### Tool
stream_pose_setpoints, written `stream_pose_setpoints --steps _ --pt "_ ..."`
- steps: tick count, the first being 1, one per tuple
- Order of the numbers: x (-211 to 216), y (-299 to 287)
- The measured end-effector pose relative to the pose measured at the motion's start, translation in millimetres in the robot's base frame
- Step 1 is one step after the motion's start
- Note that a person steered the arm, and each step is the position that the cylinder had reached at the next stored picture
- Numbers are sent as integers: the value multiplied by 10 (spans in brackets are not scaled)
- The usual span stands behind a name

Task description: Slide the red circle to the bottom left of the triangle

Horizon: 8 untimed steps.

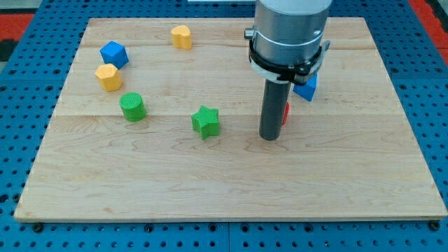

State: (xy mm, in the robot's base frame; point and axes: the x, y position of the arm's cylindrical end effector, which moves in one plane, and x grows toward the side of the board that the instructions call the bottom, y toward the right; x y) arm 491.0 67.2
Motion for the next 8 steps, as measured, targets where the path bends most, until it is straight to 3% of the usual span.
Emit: stream_pose_setpoints --steps 3,4,5,8 --pt "-203 95" --pt "-361 902" --pt "-518 1056" --pt "-846 1032"
